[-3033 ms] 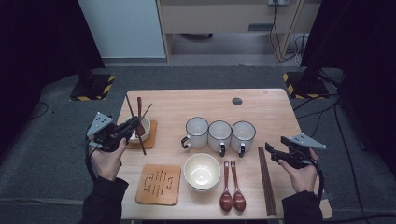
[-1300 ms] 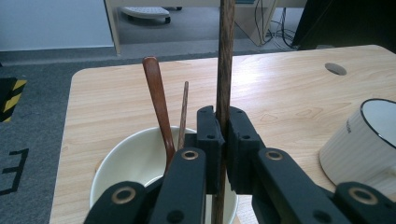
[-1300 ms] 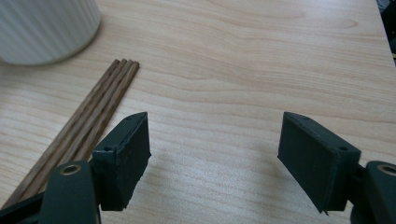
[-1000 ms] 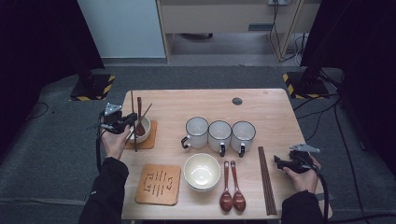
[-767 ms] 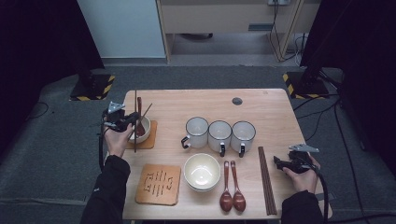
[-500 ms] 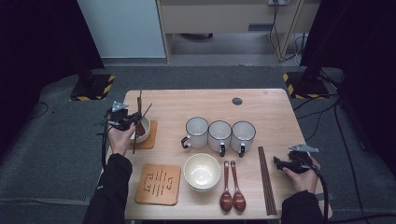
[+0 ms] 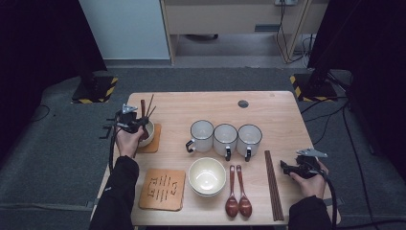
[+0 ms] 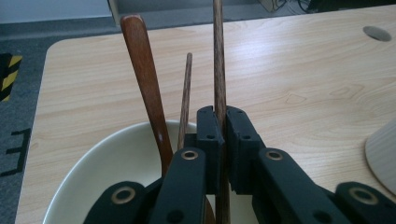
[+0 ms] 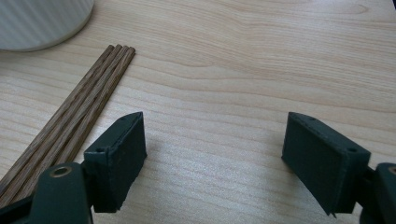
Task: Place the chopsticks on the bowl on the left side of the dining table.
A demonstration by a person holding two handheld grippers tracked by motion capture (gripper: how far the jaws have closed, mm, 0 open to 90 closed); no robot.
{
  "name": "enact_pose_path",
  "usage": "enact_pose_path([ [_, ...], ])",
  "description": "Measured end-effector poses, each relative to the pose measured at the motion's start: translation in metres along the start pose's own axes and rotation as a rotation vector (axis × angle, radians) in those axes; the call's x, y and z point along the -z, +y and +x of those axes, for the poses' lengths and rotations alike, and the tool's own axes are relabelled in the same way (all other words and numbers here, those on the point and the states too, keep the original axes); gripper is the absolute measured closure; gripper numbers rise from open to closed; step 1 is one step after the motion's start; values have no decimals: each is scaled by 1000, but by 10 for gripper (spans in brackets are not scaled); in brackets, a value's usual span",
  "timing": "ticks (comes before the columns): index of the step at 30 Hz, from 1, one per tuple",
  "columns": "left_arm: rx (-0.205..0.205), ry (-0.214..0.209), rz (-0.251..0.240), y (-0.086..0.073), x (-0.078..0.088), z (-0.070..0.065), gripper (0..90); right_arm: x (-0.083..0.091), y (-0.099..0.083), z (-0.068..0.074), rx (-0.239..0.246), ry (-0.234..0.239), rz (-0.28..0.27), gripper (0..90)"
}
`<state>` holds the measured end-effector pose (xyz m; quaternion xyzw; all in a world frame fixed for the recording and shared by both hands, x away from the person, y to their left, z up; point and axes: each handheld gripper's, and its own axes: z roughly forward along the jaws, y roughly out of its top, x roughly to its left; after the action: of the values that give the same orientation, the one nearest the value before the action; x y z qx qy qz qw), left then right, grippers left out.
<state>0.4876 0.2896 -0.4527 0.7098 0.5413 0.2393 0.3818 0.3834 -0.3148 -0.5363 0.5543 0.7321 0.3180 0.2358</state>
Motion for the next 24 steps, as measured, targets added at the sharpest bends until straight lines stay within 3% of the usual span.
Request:
enact_pose_path([
  [24,0,8,74,-5,-14,2,838,0,-2,1,2,-3,-12,202],
])
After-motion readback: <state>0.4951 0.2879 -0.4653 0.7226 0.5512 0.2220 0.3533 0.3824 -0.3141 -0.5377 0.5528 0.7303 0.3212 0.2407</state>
